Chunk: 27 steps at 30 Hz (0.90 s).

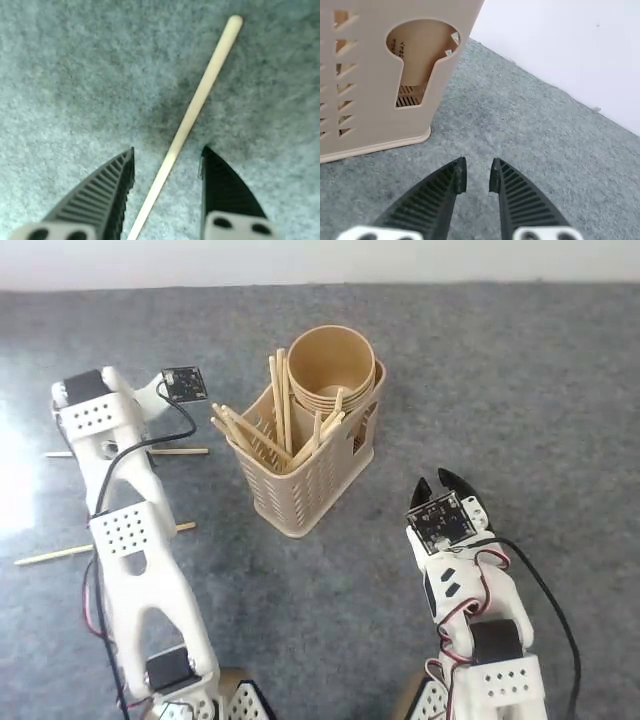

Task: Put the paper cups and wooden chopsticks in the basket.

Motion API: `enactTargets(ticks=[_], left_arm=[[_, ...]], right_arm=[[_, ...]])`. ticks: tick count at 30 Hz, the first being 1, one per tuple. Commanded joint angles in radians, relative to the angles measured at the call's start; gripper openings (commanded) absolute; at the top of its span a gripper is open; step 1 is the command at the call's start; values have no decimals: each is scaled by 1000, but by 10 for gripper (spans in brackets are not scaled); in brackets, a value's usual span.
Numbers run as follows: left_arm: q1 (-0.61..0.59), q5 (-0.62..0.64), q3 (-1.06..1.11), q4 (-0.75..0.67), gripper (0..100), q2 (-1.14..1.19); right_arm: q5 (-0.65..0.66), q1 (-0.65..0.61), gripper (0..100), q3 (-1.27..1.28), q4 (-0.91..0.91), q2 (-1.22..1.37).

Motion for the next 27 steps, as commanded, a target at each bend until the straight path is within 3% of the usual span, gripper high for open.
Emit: enactTargets(ticks=[1, 13, 17, 19, 22, 27], left_arm=[[12, -12, -31, 21, 197, 11], [35, -117, 214, 25, 108, 6], [37, -173, 274, 23, 11, -44], [37, -183, 282, 23, 13, -68], [41, -172, 282, 23, 12, -109], [74, -3, 274, 23, 11, -253]], right_arm=[[-3, -4, 87, 17, -28, -8], [-3, -4, 87, 17, -28, -8], [-3, -4, 87, 17, -28, -8], [-3, -4, 87, 17, -28, -8], [-3, -4, 87, 17, -28, -8], [-3, -4, 87, 17, -28, -8]])
